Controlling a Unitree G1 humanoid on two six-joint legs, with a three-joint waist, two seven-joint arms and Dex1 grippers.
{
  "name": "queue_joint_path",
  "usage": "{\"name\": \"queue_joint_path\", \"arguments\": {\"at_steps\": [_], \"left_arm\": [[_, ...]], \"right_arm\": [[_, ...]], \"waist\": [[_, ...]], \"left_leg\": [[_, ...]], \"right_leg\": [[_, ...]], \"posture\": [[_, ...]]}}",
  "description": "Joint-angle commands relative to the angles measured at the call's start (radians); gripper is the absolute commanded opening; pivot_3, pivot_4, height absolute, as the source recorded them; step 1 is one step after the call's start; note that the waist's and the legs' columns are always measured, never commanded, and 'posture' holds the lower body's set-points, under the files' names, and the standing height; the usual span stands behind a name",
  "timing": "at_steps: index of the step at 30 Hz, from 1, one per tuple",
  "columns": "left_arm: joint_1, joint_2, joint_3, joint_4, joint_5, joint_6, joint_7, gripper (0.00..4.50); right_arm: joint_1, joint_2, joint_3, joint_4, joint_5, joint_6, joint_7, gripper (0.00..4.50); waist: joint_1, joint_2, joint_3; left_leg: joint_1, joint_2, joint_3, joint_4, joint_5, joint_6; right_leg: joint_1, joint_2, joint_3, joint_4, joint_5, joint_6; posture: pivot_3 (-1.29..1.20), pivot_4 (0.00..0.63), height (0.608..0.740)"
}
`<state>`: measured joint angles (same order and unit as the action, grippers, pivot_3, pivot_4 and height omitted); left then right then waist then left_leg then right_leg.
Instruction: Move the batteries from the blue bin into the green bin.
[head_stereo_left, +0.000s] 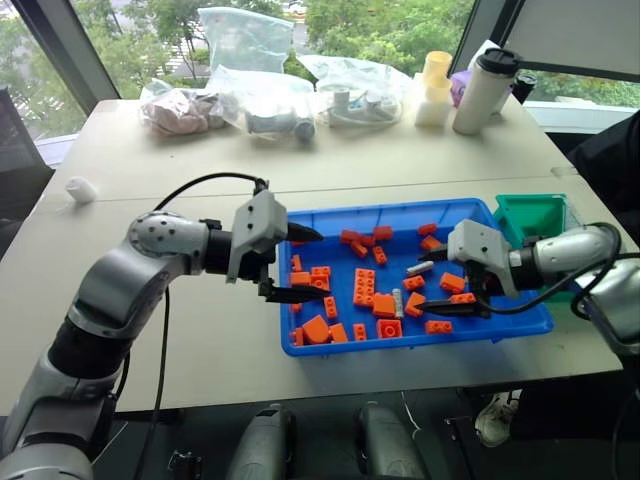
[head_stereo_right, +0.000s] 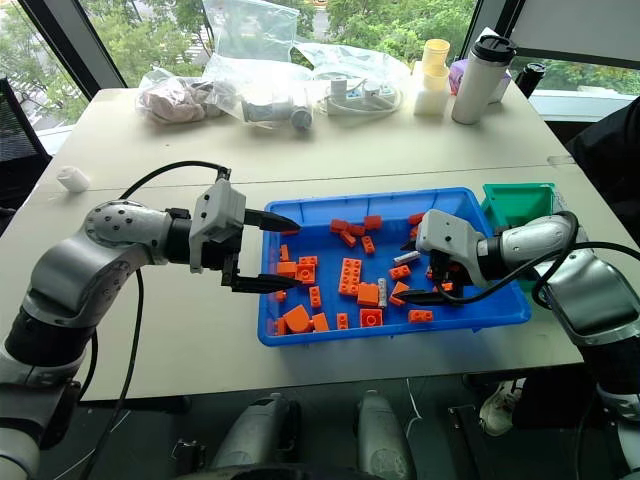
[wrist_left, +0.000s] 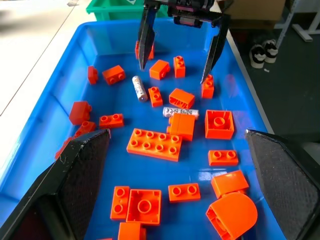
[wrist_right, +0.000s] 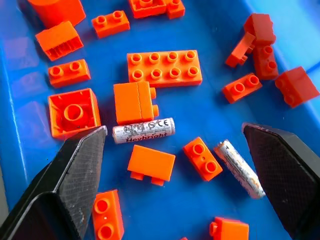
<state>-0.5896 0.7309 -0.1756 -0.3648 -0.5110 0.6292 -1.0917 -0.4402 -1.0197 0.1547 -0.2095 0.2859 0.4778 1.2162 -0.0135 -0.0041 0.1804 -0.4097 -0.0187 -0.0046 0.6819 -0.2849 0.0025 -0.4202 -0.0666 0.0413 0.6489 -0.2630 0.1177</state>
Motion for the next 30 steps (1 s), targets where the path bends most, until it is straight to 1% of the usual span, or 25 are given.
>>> {"name": "queue_joint_path", "arguments": {"at_steps": [1,8,14,18,22,23,24,27,28,30], "left_arm": [[0.003,0.012,0.024,-0.028,-0.004,-0.004,-0.002,4.5],[0.02,0.019,0.037,-0.049,-0.01,0.013,0.023,4.5],[0.025,0.019,0.042,-0.066,-0.015,0.025,0.04,4.5],[0.02,0.012,0.04,-0.058,-0.014,0.02,0.046,4.5],[0.013,0.011,0.044,-0.039,-0.013,0.01,0.042,4.5],[0.011,0.012,0.045,-0.035,-0.013,0.009,0.04,4.5],[0.01,0.014,0.047,-0.033,-0.014,0.008,0.039,4.5],[0.009,0.01,0.046,-0.035,-0.014,0.009,0.042,4.5],[0.009,0.009,0.045,-0.037,-0.015,0.01,0.043,4.5],[0.008,0.005,0.043,-0.037,-0.014,0.009,0.045,4.5]], "right_arm": [[-0.048,0.022,0.051,0.062,-0.057,-0.106,0.059,4.48],[-0.099,0.059,0.128,0.182,-0.145,-0.236,0.131,4.48],[-0.109,0.107,0.144,0.216,-0.172,-0.253,0.138,4.48],[-0.116,0.148,0.162,0.245,-0.197,-0.233,0.13,4.48],[-0.119,0.163,0.17,0.277,-0.225,-0.256,0.128,4.48],[-0.119,0.165,0.17,0.282,-0.228,-0.26,0.128,3.97],[-0.119,0.165,0.169,0.286,-0.232,-0.266,0.128,3.64],[-0.112,0.157,0.17,0.281,-0.241,-0.275,0.139,2.29],[-0.11,0.154,0.172,0.273,-0.242,-0.269,0.144,2.19],[-0.11,0.152,0.171,0.256,-0.244,-0.253,0.145,2.19]], "waist": [[0.002,0.0,0.0],[0.003,0.0,0.0],[0.002,0.0,0.0],[0.002,0.0,0.0],[0.003,0.0,0.0],[0.002,0.0,0.0],[0.002,0.0,0.0],[0.002,0.0,0.0],[0.002,0.0,0.0],[0.003,0.0,0.0]], "left_leg": [[0.0,0.0,0.0,0.0,0.0,0.0],[0.0,0.0,0.0,0.001,0.0,0.0],[0.0,0.0,0.0,0.0,0.0,0.0],[0.0,0.0,0.0,0.0,0.0,0.0],[0.0,0.0,0.0,0.0,0.0,0.0],[0.0,0.0,0.0,0.0,0.0,0.0],[0.0,0.0,0.0,0.0,0.0,0.0],[0.0,0.0,0.0,0.0,0.0,0.0],[0.0,0.0,0.0,0.0,0.0,0.0],[0.0,0.0,0.0,0.0,0.0,0.0]], "right_leg": [[0.0,0.0,0.0,0.0,0.0,0.0],[0.0,0.0,0.0,0.0,0.0,0.0],[0.0,0.0,0.0,0.0,0.0,0.0],[0.0,0.0,0.0,0.0,0.0,0.0],[0.0,0.0,0.0,0.0,0.0,0.0],[0.0,0.0,0.0,0.0,0.0,0.0],[0.0,0.0,0.0,0.0,0.0,0.0],[0.0,0.0,0.0,0.0,0.0,0.0],[0.0,0.0,0.0,0.0,0.0,0.0],[0.0,0.0,0.0,0.0,0.0,0.0]], "posture": [[0.0,0.15,0.74],[0.0,0.15,0.74],[0.0,0.15,0.74],[0.0,0.15,0.74],[0.0,0.15,0.74],[0.0,0.15,0.74],[0.0,0.15,0.74],[0.0,0.15,0.74],[0.0,0.15,0.74],[0.0,0.15,0.74]]}}
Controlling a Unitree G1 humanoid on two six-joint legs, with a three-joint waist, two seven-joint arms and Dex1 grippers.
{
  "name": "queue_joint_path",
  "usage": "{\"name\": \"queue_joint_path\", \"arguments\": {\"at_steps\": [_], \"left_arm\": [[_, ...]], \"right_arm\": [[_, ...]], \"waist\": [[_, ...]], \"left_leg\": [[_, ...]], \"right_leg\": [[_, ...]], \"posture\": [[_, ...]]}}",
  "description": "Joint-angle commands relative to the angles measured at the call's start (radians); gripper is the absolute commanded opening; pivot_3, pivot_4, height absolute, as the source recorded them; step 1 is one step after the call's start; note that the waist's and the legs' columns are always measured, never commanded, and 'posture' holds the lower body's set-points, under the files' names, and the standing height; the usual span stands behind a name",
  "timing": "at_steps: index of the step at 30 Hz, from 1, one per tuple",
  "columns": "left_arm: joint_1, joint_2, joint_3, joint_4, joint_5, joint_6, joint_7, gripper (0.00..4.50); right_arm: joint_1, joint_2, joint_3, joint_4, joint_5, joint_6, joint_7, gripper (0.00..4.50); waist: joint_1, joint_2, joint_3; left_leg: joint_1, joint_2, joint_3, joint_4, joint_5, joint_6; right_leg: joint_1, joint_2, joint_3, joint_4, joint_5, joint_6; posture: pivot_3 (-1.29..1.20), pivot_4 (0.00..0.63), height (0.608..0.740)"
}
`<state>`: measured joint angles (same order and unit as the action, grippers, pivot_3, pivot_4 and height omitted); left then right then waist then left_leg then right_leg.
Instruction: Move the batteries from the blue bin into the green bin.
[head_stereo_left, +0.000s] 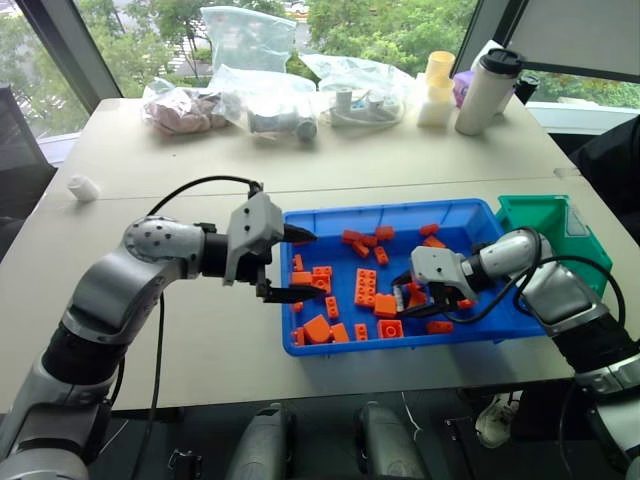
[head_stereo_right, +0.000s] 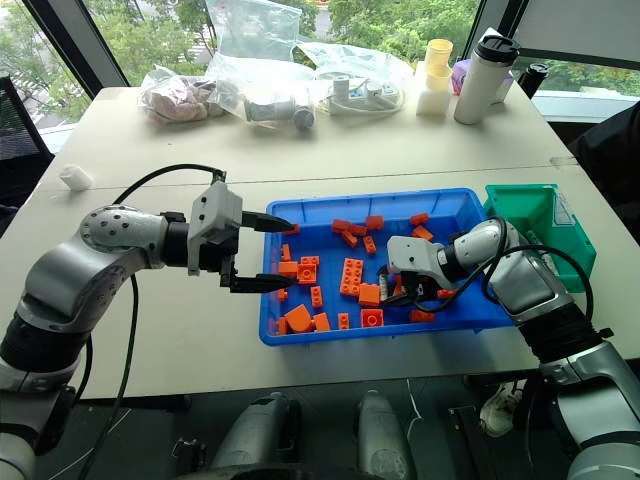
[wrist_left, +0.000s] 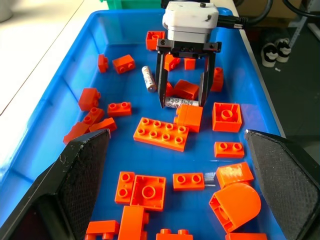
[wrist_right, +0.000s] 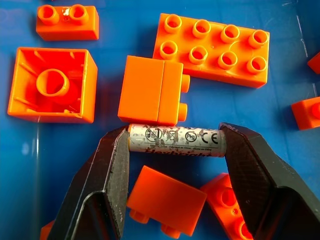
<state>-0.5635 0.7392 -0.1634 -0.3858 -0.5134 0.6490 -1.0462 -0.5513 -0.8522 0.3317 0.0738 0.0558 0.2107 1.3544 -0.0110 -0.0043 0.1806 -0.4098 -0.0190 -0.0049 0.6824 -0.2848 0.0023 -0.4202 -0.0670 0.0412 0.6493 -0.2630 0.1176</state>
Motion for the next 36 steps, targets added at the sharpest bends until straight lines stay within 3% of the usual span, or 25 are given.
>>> {"name": "queue_joint_path", "arguments": {"at_steps": [1,8,15,17,23,27,31,36], "left_arm": [[-0.019,-0.004,0.031,-0.016,-0.012,-0.011,0.0,4.5],[-0.019,-0.009,0.032,-0.006,-0.006,-0.021,0.001,4.5],[-0.066,-0.129,0.059,0.086,-0.006,-0.072,0.062,4.5],[-0.086,-0.176,0.054,0.127,0.007,-0.101,0.075,4.5],[-0.159,-0.295,0.042,0.217,0.01,-0.155,0.094,4.5],[-0.205,-0.381,0.023,0.277,0.029,-0.196,0.114,4.5],[-0.199,-0.388,0.007,0.282,0.048,-0.205,0.096,4.5],[-0.184,-0.38,0.004,0.282,0.057,-0.206,0.085,4.5]], "right_arm": [[0.0,-0.013,-0.01,-0.033,-0.015,0.016,0.002,2.19],[-0.027,-0.041,-0.108,-0.077,0.013,0.088,-0.048,2.19],[-0.113,-0.032,-0.551,-0.078,0.229,0.447,-0.309,2.19],[-0.089,-0.044,-0.632,-0.055,0.206,0.464,-0.408,2.19],[0.039,-0.072,-0.723,-0.022,0.134,0.51,-0.607,2.19],[0.108,-0.031,-0.771,0.016,0.096,0.487,-0.767,2.19],[0.116,-0.008,-0.819,0.042,0.101,0.499,-0.867,2.19],[0.129,0.0,-0.827,0.049,0.135,0.498,-0.873,2.19]], "waist": [[0.0,0.0,0.0],[0.001,0.0,0.0],[0.007,0.0,0.0],[0.011,0.0,0.0],[0.024,0.0,0.0],[0.022,0.001,-0.001],[0.01,0.001,-0.001],[0.0,0.001,-0.001]], "left_leg": [[0.0,0.0,0.0,0.0,0.0,0.0],[0.0,0.0,0.0,0.0,0.0,0.0],[0.0,0.0,0.0,0.0,0.0,0.0],[0.0,0.0,-0.001,0.0,0.0,0.0],[0.0,-0.002,0.001,0.0,0.0,0.0],[0.0,-0.003,0.003,0.0,0.0,0.0],[0.0,-0.002,0.003,-0.001,0.0,0.0],[0.0,-0.001,0.003,-0.001,0.0,0.0]], "right_leg": [[0.0,0.0,0.0,0.0,0.0,0.0],[0.0,0.0,0.0,0.0,0.0,0.0],[0.0,-0.001,0.0,0.0,0.0,0.0],[0.0,-0.001,0.0,0.0,0.0,0.0],[0.0,-0.003,0.0,0.0,0.0,0.0],[0.0,-0.004,0.0,0.0,0.0,0.0],[-0.001,-0.002,0.001,0.0,0.0,0.0],[-0.001,-0.001,0.001,0.0,0.0,0.0]], "posture": [[0.0,0.15,0.74],[0.0,0.15,0.74],[0.0,0.15,0.74],[0.0,0.15,0.74],[0.0,0.15,0.74],[0.0,0.15,0.74],[0.0,0.15,0.74],[0.0,0.15,0.74]]}}
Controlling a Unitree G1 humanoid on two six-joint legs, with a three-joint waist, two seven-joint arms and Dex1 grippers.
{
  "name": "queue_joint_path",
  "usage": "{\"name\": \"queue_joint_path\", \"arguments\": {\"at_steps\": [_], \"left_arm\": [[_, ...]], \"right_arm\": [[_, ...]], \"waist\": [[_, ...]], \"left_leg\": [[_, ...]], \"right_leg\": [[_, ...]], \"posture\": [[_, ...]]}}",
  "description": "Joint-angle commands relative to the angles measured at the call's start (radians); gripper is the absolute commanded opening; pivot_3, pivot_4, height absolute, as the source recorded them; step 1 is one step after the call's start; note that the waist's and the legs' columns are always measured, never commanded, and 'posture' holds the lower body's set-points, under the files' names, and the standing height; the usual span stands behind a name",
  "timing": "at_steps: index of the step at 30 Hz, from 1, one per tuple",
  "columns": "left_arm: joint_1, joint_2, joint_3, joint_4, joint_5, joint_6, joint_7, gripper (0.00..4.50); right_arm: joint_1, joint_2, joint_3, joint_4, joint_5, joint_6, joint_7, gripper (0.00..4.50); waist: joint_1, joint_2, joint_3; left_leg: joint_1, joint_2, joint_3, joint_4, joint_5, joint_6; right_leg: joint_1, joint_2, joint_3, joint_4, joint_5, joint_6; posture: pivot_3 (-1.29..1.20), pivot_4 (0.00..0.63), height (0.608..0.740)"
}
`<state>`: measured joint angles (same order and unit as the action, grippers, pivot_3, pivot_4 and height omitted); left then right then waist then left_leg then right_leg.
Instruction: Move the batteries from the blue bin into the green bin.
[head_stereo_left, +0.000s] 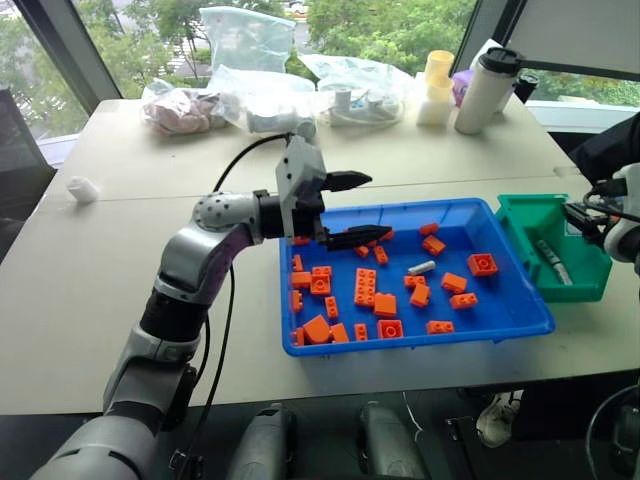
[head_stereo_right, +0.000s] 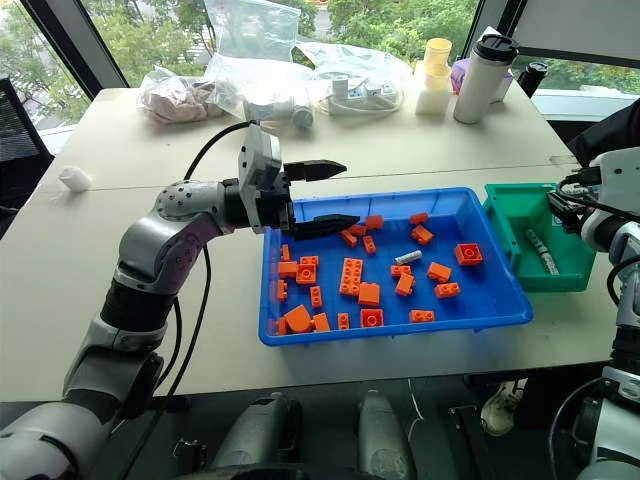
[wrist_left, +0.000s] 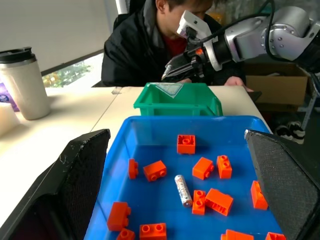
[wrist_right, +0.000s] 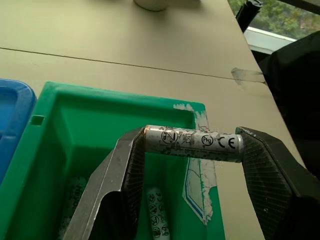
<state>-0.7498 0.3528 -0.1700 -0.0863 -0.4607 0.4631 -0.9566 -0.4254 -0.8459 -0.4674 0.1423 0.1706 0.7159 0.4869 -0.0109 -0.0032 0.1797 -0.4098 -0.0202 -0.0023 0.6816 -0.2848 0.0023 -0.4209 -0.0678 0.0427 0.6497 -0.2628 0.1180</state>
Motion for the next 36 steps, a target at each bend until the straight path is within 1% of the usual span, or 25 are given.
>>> {"name": "queue_joint_path", "arguments": {"at_steps": [1,3,5,6,8,12,14,17,18,20,23,26,28,30,33,36], "left_arm": [[0.005,0.006,0.011,-0.02,0.005,-0.019,-0.004,4.5],[0.009,0.005,0.011,-0.023,0.008,-0.016,-0.001,4.5],[0.012,0.002,0.011,-0.027,0.01,-0.014,0.006,4.5],[0.016,0.003,0.01,-0.032,0.013,-0.013,0.008,4.5],[0.022,0.012,0.007,-0.041,0.024,-0.017,0.008,4.5],[0.025,0.021,0.014,-0.051,0.02,-0.01,0.004,4.5],[0.023,0.036,0.012,-0.053,0.026,-0.009,-0.005,4.5],[0.017,0.082,0.006,-0.065,0.034,-0.003,-0.036,4.5],[0.019,0.116,-0.009,-0.073,0.054,-0.011,-0.061,4.5],[0.026,0.213,-0.061,-0.094,0.124,-0.052,-0.136,4.5],[0.026,0.298,-0.098,-0.103,0.173,-0.088,-0.196,4.5],[0.027,0.336,-0.092,-0.128,0.156,-0.07,-0.24,4.5],[0.032,0.351,-0.08,-0.164,0.128,-0.028,-0.257,4.5],[0.038,0.361,-0.076,-0.191,0.118,0.004,-0.263,4.5],[0.049,0.359,-0.069,-0.216,0.114,0.03,-0.249,4.5],[0.065,0.36,-0.061,-0.242,0.108,0.052,-0.234,4.5]], "right_arm": [[0.006,-0.005,-0.025,-0.021,0.023,-0.007,-0.008,2.19],[0.011,-0.004,-0.018,-0.018,0.023,-0.011,-0.016,2.19],[0.011,-0.001,-0.017,-0.011,0.023,-0.013,-0.025,3.23],[0.01,-0.002,-0.013,-0.008,0.024,-0.013,-0.024,3.56],[0.008,-0.008,-0.004,-0.011,0.017,-0.026,-0.027,4.48],[-0.014,-0.013,0.012,-0.023,0.022,-0.053,-0.019,4.48],[-0.032,-0.018,0.031,-0.053,0.038,-0.073,0.014,4.48],[-0.028,-0.047,0.096,-0.156,0.098,-0.087,0.162,4.48],[-0.014,-0.07,0.129,-0.199,0.124,-0.079,0.234,4.48],[0.009,-0.128,0.213,-0.251,0.139,-0.101,0.371,4.48],[0.011,-0.19,0.313,-0.254,0.126,-0.153,0.496,4.48],[-0.031,-0.211,0.42,-0.206,0.094,-0.226,0.601,4.48],[-0.088,-0.186,0.515,-0.129,0.043,-0.332,0.67,4.48],[-0.127,-0.171,0.583,-0.063,-0.001,-0.417,0.725,4.48],[-0.17,-0.153,0.648,0.029,-0.058,-0.511,0.782,4.48],[-0.218,-0.124,0.682,0.111,-0.087,-0.58,0.824,4.48]], "waist": [[-0.001,0.0,0.0],[-0.001,0.0,0.0],[-0.001,0.0,0.0],[0.0,0.0,0.0],[0.0,0.0,0.0],[-0.001,0.0,0.0],[-0.001,0.0,0.0],[-0.003,0.0,0.0],[-0.004,0.0,0.0],[-0.005,0.0,0.0],[-0.002,0.0,0.0],[0.003,0.0,0.001],[-0.001,0.0,0.001],[-0.003,0.0,0.001],[-0.003,0.0,0.001],[-0.003,0.0,0.001]], "left_leg": [[0.0,0.0,0.0,0.0,0.0,0.0],[0.0,0.0,0.0,0.0,0.0,0.0],[0.0,0.0,0.0,0.0,0.0,0.0],[0.0,0.0,0.0,0.0,0.0,0.0],[0.0,0.0,0.0,0.0,0.0,0.0],[0.0,0.0,0.0,0.0,0.0,0.0],[0.0,0.0,0.0,0.0,0.0,0.0],[0.0,0.001,-0.001,0.0,0.0,0.0],[0.0,0.001,-0.001,0.0,0.0,0.0],[0.0,0.001,-0.001,-0.001,0.0,0.0],[0.0,0.001,-0.001,-0.001,0.0,0.0],[0.0,0.001,-0.001,0.001,0.0,0.0],[0.0,0.001,-0.001,0.001,0.0,0.001],[0.0,0.001,-0.001,0.001,0.0,0.001],[0.0,0.001,-0.001,0.001,0.0,0.001],[0.0,0.001,-0.001,0.001,0.0,0.0]], "right_leg": [[0.0,0.0,0.0,0.0,0.0,0.0],[0.0,0.001,0.0,0.0,0.0,0.0],[0.0,0.001,0.0,0.0,0.0,0.0],[0.0,0.001,0.0,0.0,0.0,0.0],[0.0,0.001,0.0,0.0,0.0,0.0],[0.0,0.001,0.001,0.0,0.0,0.0],[0.0,0.001,0.001,0.0,0.0,0.0],[0.0,0.001,0.001,0.0,0.0,0.0],[0.0,0.002,0.0,0.0,0.0,0.0],[0.0,0.002,0.001,0.0,0.0,0.0],[0.0,0.003,0.0,-0.001,0.0,0.0],[0.001,0.002,0.0,-0.001,0.0,0.0],[0.001,0.001,0.0,-0.001,0.0,0.0],[0.001,0.002,0.0,-0.001,0.0,0.0],[0.0,0.002,0.0,-0.001,0.0,0.0],[0.0,0.002,0.0,-0.001,0.0,0.0]], "posture": [[0.0,0.15,0.74],[0.0,0.15,0.74],[0.0,0.15,0.74],[0.0,0.15,0.74],[0.0,0.15,0.74],[0.0,0.15,0.74],[0.0,0.15,0.74],[0.0,0.15,0.74],[0.0,0.15,0.74],[0.0,0.15,0.74],[0.0,0.15,0.74],[0.0,0.15,0.74],[0.0,0.15,0.74],[0.0,0.15,0.74],[0.0,0.15,0.74],[0.0,0.15,0.74]]}}
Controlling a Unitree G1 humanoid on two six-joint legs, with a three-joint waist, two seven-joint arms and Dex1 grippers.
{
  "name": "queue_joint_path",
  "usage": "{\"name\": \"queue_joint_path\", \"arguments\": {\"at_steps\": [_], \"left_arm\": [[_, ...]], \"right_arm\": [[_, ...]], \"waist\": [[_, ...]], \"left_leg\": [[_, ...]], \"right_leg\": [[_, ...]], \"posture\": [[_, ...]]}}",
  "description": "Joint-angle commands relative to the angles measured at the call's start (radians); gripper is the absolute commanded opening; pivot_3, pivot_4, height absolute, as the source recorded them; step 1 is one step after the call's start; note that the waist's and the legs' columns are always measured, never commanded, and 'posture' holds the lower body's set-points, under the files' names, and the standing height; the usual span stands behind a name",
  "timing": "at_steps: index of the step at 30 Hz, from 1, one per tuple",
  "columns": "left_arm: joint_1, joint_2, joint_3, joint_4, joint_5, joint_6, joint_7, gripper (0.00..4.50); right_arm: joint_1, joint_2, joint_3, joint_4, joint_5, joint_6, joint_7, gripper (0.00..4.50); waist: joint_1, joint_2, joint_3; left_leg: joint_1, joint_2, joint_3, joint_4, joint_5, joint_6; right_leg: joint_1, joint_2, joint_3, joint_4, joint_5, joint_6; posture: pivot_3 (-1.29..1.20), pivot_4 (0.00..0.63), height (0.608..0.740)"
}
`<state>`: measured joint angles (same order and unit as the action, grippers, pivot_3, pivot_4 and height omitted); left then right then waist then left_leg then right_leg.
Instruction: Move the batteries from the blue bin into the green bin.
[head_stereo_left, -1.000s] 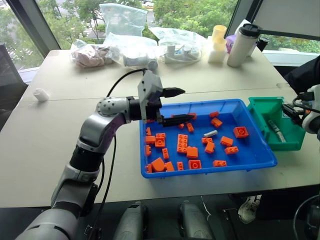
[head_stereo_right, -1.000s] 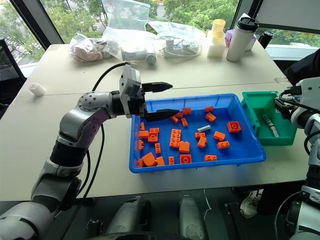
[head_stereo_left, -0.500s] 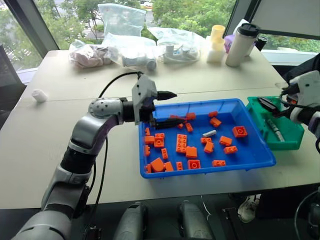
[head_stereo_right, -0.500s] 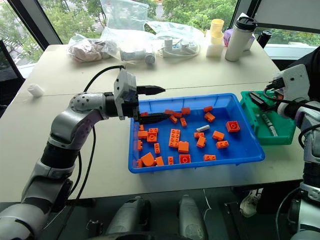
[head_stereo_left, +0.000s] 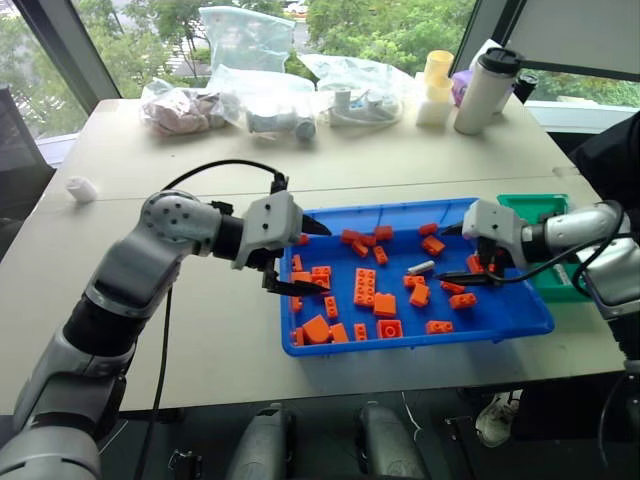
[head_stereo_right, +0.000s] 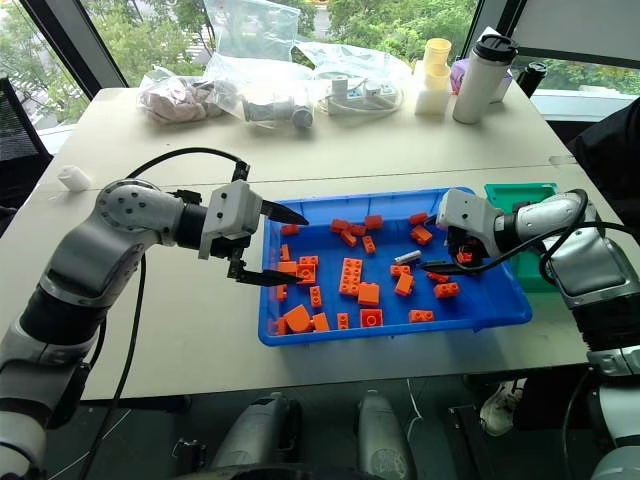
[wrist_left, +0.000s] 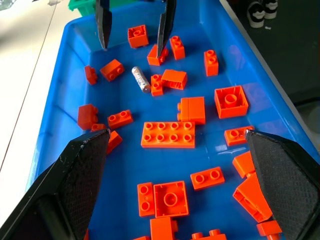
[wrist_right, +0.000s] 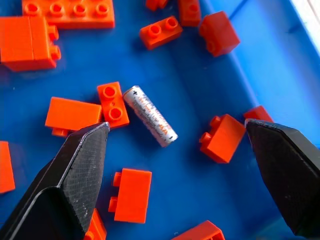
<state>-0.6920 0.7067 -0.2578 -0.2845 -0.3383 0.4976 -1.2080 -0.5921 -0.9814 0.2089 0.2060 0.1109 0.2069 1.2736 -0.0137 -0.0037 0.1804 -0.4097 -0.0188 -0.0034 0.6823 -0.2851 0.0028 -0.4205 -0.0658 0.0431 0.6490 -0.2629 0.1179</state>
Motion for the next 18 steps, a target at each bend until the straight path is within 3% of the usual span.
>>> {"name": "queue_joint_path", "arguments": {"at_steps": [1,12,15,18], "left_arm": [[0.01,0.005,0.03,-0.048,-0.017,0.025,0.025,4.5],[0.04,0.013,0.039,-0.02,0.024,0.004,0.082,4.5],[0.04,0.012,0.046,-0.016,0.024,0.0,0.085,4.5],[0.044,0.009,0.045,-0.029,0.022,0.008,0.095,4.5]], "right_arm": [[-0.064,0.019,0.015,0.073,-0.038,-0.103,0.05,4.48],[-0.203,0.121,0.121,0.409,-0.161,-0.385,0.207,4.48],[-0.241,0.142,0.154,0.501,-0.199,-0.452,0.253,3.58],[-0.28,0.171,0.174,0.592,-0.232,-0.505,0.273,2.1]], "waist": [[0.0,0.0,0.0],[-0.001,0.0,0.0],[0.001,0.0,0.0],[-0.001,0.0,0.0]], "left_leg": [[0.0,0.0,0.0,0.0,0.0,0.0],[0.0,0.0,0.0,0.0,0.0,0.0],[0.0,0.0,0.0,0.0,0.0,0.0],[0.0,0.0,0.0,0.0,0.0,0.0]], "right_leg": [[0.0,0.0,0.0,0.0,0.0,0.0],[0.0,0.0,0.0,0.0,0.0,0.0],[0.0,0.0,0.0,0.0,0.0,0.0],[0.0,0.0,0.0,0.0,0.0,0.0]], "posture": [[0.0,0.15,0.74],[0.0,0.15,0.74],[0.0,0.15,0.74],[0.0,0.15,0.74]]}}
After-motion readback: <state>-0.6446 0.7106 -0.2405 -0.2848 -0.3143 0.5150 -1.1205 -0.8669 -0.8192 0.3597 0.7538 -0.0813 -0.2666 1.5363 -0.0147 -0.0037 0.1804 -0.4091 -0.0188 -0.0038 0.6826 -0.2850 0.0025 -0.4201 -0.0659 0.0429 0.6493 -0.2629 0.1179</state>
